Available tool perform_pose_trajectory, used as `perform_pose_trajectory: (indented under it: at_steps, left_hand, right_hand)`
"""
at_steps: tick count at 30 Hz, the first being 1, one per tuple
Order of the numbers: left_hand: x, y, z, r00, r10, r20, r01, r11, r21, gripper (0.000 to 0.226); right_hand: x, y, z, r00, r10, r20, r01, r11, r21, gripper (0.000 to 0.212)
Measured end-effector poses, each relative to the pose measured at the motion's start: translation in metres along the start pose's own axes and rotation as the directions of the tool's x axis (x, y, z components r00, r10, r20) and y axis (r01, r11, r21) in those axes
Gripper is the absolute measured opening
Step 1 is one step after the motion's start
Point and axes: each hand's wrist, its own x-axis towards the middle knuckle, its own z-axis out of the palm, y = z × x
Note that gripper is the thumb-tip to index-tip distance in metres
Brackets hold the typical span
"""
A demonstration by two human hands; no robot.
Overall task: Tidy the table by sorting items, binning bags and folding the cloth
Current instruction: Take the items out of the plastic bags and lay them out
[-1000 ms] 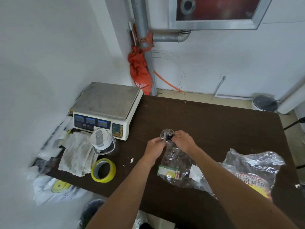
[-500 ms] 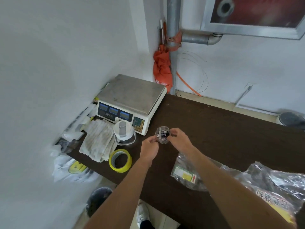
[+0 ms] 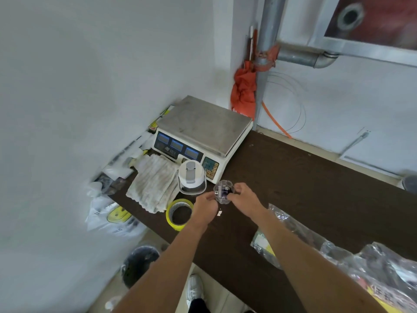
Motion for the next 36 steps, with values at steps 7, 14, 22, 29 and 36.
perform_pose_trajectory:
  at_steps: [7,14,22,29,36]
  left_hand:
    - [0.006,-0.006,-0.006,0.999,-0.037,0.032,0.037,0.999,-0.004,0.043]
    - [0.006,-0.009,-0.009,0.995,-0.063,0.072,0.059,0.997,0.053,0.049]
    - [0.002,-0.009,-0.01,0.992,-0.061,0.109,0.048,0.992,0.119,0.053]
    - [-0.002,-0.011,-0.004,0.997,-0.055,0.055,0.046,0.988,0.146,0.018]
    - [-0.01,0.007,0.023,0.975,-0.032,0.222,-0.007,0.985,0.175,0.024]
  right_hand:
    - [0.001,-0.004,0.01,0.998,0.056,0.043,-0.056,0.998,-0.002,0.061]
    - [0.003,0.005,0.016,0.994,0.086,0.069,-0.087,0.996,0.008,0.064]
    - [0.006,0.007,0.018,0.994,0.093,0.064,-0.095,0.995,0.017,0.068]
    - [0.0,0.009,0.006,0.996,0.082,0.024,-0.084,0.993,0.079,0.074]
    - [-0.014,0.018,-0.019,0.995,0.057,-0.087,-0.05,0.996,0.079,0.073]
